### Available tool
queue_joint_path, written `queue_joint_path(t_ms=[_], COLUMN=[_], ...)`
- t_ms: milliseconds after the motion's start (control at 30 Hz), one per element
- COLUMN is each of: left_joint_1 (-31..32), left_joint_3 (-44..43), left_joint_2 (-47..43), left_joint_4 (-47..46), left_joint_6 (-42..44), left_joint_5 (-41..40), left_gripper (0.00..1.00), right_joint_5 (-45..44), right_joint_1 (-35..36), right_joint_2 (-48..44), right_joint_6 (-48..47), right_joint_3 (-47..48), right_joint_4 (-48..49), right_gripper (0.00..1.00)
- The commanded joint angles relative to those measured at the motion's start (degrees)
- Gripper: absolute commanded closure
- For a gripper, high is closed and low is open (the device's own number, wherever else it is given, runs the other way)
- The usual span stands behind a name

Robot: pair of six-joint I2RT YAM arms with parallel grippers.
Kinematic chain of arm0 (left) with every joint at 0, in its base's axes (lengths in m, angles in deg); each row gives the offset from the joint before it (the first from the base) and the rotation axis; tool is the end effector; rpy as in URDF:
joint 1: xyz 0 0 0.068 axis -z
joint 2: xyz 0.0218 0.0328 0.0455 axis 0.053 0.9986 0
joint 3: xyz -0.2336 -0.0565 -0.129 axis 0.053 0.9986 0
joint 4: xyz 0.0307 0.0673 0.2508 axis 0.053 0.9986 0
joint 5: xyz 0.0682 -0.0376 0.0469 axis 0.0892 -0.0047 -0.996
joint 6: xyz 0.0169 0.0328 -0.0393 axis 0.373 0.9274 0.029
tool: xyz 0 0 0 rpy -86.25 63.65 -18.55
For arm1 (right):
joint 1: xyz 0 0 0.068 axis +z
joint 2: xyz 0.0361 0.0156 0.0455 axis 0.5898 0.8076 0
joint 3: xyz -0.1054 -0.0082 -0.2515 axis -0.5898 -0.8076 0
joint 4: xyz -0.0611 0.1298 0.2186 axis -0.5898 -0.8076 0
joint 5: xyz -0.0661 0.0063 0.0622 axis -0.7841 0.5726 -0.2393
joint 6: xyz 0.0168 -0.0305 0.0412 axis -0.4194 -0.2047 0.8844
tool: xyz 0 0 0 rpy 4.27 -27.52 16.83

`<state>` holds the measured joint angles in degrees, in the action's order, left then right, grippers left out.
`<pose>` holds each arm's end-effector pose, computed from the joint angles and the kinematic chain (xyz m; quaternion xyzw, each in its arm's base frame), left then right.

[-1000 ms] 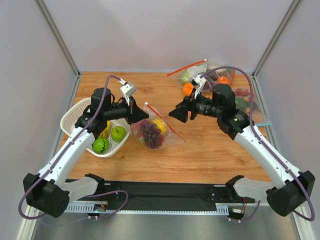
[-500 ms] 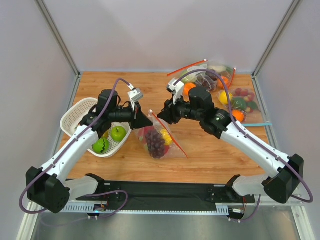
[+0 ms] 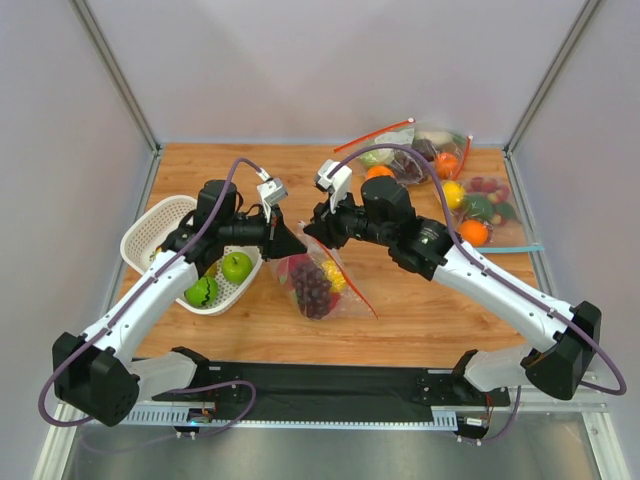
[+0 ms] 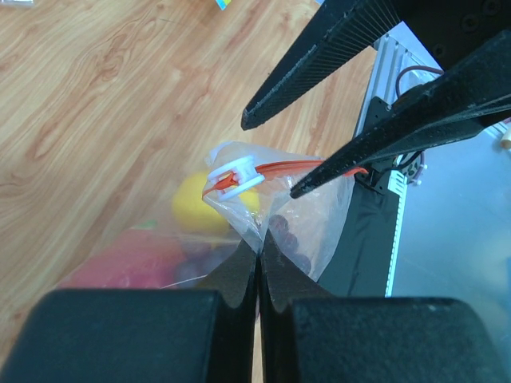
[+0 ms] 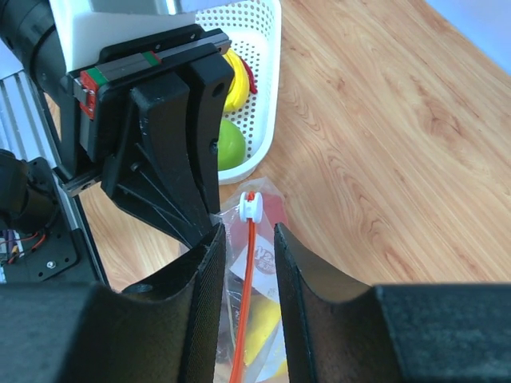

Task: Open the zip-top bag and remove the fake food

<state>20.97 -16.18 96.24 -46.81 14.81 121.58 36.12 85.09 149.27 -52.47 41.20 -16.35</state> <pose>0.2206 -0.1283 0.3275 0.3340 0.7337 -0.4759 0.3516 0.1977 0.2380 0.3844 -0.4009 0.7150 0.3051 0.4847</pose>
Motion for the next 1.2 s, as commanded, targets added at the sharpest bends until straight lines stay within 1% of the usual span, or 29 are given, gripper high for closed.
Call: queue_joint_path(t_ms=[0,67,233,500,767,800,833,933,1133,1167], left_joint_1=[0.4,0.5,0.7,1.2,1.7,1.7,1.7,1.7,1.7,1.7], left_joint_3=[-0.7,-0.7,-0.6,-0.7,-0.3,-0.3,-0.3,-0.3,-0.8,-0.8], left_joint_2=[-1.0,-1.1,-1.2,-1.5,-2.5,-2.7,-2.7,-3.1,-3.3,-3.3], left_joint_4=[-2.9,-2.8,-2.7,-2.6,-2.4,-2.2,-2.0,-1.6,0.1,0.3], left_joint_6=[0.7,0.7,0.7,0.9,1.4,1.5,1.6,2.0,3.1,3.5], left_joint_5=[2.5,2.5,2.4,2.1,1.9,1.8,1.7,1.2,-0.2,-0.7], left_gripper=[1.0,1.0,1.0,1.0,1.0,1.0,1.0,1.0,0.99,0.96], right_joint_5=[-2.7,-3.1,-3.2,-3.6,-5.2,-6.1,-6.6,-8.1,-8.5,-8.5], right_joint_1=[0.4,0.8,1.6,2.6,2.5,2.6,2.5,2.6,2.6,2.5], right_joint_2=[0.0,0.7,1.5,2.2,4.0,4.0,4.0,3.5,1.8,1.6], right_joint_6=[-2.1,-2.4,-3.0,-3.2,-3.3,-3.3,-3.3,-3.4,-3.5,-3.2], right_joint_3=[2.4,2.8,3.9,4.2,4.9,4.7,4.8,4.5,3.7,3.5], right_joint_4=[0.1,0.0,-0.2,-0.3,-0.9,-1.0,-1.3,-1.4,-1.3,-1.4], right_gripper=[0.68,0.71,0.72,0.73,0.85,0.88,0.93,1.0,1.0,1.0])
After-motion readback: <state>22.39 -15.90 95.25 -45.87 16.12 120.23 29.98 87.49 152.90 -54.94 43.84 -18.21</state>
